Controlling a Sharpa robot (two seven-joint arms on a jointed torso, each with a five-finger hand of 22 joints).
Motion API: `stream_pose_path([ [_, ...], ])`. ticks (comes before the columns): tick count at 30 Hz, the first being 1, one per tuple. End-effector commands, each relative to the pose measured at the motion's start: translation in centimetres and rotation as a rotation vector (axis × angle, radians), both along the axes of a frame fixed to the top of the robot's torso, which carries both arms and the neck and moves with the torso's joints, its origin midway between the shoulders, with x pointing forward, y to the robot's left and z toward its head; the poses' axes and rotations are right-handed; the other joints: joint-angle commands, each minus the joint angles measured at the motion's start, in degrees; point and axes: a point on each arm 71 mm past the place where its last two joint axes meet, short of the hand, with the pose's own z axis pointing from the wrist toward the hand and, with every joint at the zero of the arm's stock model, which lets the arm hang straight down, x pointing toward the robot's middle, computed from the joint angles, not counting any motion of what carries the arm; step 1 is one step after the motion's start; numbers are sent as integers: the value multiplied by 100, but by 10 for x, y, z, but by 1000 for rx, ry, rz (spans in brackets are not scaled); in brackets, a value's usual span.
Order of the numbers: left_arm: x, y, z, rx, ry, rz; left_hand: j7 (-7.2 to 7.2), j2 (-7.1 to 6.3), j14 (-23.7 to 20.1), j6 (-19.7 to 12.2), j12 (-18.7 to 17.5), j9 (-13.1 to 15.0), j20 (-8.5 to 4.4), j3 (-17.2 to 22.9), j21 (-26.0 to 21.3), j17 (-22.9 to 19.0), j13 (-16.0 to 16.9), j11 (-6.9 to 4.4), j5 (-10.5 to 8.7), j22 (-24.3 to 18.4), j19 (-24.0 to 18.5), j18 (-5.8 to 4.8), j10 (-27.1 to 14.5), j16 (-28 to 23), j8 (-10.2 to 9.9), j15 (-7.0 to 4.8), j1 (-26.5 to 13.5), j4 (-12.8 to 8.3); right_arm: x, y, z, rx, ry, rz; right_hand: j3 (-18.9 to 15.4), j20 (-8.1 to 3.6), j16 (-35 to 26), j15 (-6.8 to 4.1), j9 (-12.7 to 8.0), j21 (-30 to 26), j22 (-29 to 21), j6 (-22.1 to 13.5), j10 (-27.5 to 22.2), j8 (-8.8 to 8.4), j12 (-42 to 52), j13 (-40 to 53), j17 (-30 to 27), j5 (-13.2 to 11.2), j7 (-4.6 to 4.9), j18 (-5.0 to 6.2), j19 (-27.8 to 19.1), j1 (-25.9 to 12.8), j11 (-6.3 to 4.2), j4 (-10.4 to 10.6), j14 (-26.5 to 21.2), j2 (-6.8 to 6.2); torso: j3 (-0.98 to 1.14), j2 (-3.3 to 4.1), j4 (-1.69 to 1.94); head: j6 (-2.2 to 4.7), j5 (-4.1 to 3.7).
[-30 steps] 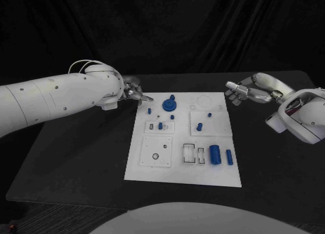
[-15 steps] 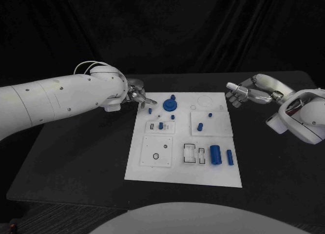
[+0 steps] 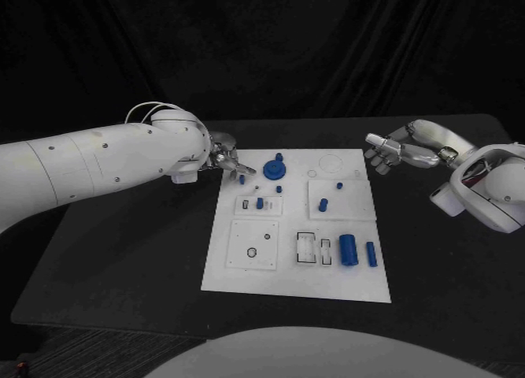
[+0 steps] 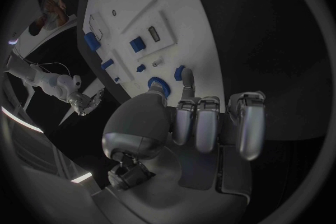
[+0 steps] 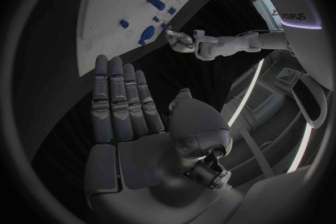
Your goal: Assemble the parts on the task board
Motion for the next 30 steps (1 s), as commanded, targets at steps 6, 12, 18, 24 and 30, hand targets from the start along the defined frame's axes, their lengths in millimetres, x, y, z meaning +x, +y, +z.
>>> stream_pose_path([
  [6, -1, -3, -3, 18, 24, -19, -26, 48, 615, 18, 20, 104, -65, -6, -13, 1510, 1509, -54, 329, 1314, 195, 22, 593, 15, -20, -57, 148, -43, 1, 0, 0, -2, 7, 0, -70, -3, 39, 2, 12, 39, -13, 51, 50, 36, 42, -8, 16, 39, 17, 27, 64, 53, 1, -2, 36, 0, 1, -1, 1, 1, -1],
  [12, -1, -5, -4, 22, 31, -23, -28, 47, 615, -3, 20, 163, -71, 41, -24, 1510, 1509, -56, 591, 1311, 188, 24, 593, 15, -67, -61, 290, -67, 1, 1, 0, -2, 10, 0, -68, -8, 46, -2, 13, 41, -19, 56, 57, 37, 50, -9, 22, 51, 19, 27, 74, 61, -4, -2, 43, 1, 1, -2, 9, 1, -15],
  [18, -1, -7, -5, 23, 33, -25, -38, 42, 615, -17, 20, 230, -81, 167, -34, 1510, 1509, -66, 1110, 1308, 182, 26, 593, 15, -143, -69, 520, -128, 0, 1, 0, -4, 15, -1, -34, -20, 62, -12, 14, 42, -43, 65, 64, 37, 72, -17, 42, 105, 31, 24, 102, 133, -13, -13, 50, 27, -1, 1, 3, 1, -13],
  [24, -1, -7, -6, 25, 37, -25, -43, 40, 615, -35, 20, 257, -85, 313, -41, 1510, 1509, -72, 1254, 1306, 178, 28, 593, 15, -205, -75, 698, -210, 0, 2, -1, -5, 19, 0, -27, -21, 63, -12, 14, 41, -47, 67, 64, 37, 74, -19, 44, 113, 34, 23, 105, 146, -14, -14, 49, 32, 2, 1, 2, 1, -21],
  [30, -1, -8, -7, 26, 40, -26, -44, 34, 615, -47, 20, 264, -88, 382, -47, 1510, 1509, -75, 1338, 1304, 174, 29, 593, 15, -236, -77, 761, -244, 0, 3, -1, -6, 22, -1, -17, -22, 65, -13, 15, 40, -53, 70, 63, 37, 78, -21, 48, 121, 37, 22, 109, 163, -16, -13, 47, 43, 4, -2, -2, 1, -37],
])
